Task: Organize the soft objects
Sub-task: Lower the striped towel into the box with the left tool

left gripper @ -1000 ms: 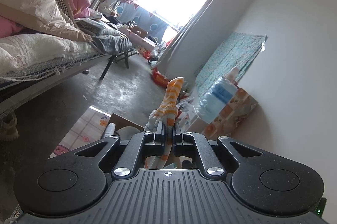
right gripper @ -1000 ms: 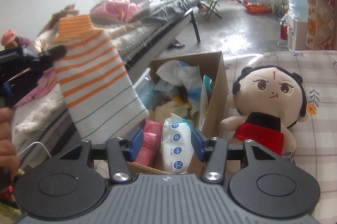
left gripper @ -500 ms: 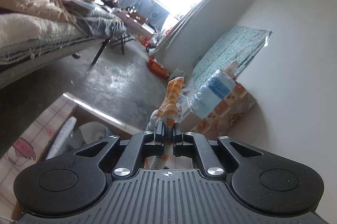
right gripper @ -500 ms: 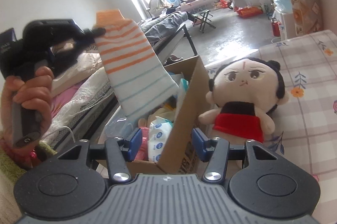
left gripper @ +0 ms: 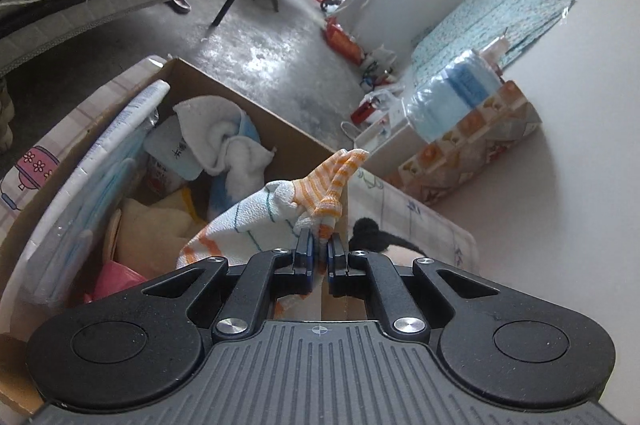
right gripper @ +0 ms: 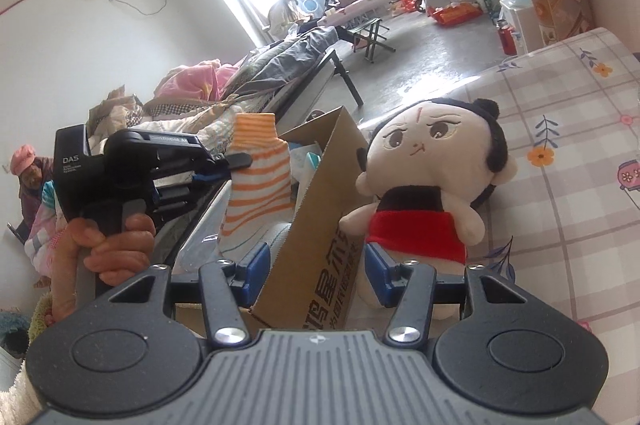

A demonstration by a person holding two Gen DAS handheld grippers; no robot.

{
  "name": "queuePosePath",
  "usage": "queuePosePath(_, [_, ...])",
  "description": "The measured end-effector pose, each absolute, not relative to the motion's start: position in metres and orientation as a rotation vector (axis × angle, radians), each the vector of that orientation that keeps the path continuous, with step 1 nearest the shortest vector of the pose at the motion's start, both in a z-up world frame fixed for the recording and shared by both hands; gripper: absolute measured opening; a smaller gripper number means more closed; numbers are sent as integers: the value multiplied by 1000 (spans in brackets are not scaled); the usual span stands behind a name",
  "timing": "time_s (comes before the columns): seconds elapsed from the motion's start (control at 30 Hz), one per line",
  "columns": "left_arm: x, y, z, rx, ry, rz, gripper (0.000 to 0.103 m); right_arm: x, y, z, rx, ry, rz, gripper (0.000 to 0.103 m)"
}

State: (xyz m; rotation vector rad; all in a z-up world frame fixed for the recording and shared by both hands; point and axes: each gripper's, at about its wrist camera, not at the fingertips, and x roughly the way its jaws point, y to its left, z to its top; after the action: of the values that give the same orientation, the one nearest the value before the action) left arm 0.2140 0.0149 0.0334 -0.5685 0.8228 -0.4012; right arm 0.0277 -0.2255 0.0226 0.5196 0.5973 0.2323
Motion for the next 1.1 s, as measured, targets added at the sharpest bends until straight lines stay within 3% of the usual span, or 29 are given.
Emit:
queuePosePath(0.17, [210, 0, 27, -441, 886, -397, 5, 26, -236, 24, 530, 579, 206, 56])
queuePosePath(0.53, [164, 10, 23, -291, 883, -498, 7, 74, -228, 86, 470, 517, 373, 60])
queuePosePath(0.9, [156, 26, 3, -368, 910, -516, 8, 203, -142, 55, 440, 891, 491, 55])
queuePosePath(1.1, [156, 40, -4, -434, 917, -519, 9, 223, -117, 32, 348, 1020, 468, 55])
